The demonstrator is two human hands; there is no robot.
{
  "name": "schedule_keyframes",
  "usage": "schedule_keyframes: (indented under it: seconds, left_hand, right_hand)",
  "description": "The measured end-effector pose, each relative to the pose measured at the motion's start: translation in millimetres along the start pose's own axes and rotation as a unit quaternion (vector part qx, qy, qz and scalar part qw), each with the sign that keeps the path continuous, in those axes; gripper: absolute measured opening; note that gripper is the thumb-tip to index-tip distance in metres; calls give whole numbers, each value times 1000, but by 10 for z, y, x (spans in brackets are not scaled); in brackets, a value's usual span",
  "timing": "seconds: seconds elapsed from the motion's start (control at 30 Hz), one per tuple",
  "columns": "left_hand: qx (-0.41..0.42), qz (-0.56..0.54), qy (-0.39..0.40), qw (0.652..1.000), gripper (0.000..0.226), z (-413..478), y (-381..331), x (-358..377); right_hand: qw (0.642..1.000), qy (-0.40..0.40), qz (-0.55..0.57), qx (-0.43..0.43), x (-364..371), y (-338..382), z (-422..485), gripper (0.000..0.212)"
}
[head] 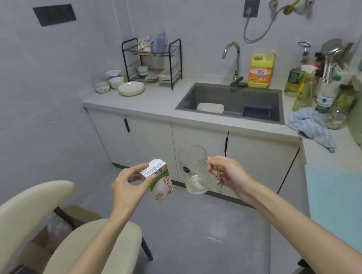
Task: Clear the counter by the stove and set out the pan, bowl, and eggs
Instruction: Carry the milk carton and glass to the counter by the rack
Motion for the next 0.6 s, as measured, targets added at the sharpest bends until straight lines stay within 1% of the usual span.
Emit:
schedule_keyframes:
  seconds: [0.3, 0.57, 0.6]
  left_hand:
    - [-17, 17, -40, 999, 30, 1195, 640, 31]
    - [-32, 17, -50, 998, 31, 2670, 1500, 80]
    - [-34, 13, -53, 998, 31, 2959, 1643, 58]
  right_hand:
    - [998, 54, 2, 9, 304, 627, 1376, 28]
    - [997, 75, -17, 13, 711, 1297, 2958, 27]
    - [997, 78, -18, 13, 796, 1439, 3238, 26]
Point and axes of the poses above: each hand's wrist, its own z-axis towards the middle knuckle, its own x-axis out of the palm, y = z × x, the point moved 9 cm from there along z, towards the middle knuckle, and after that the axes turned 13 degrees about x, right-handed, at the moved point
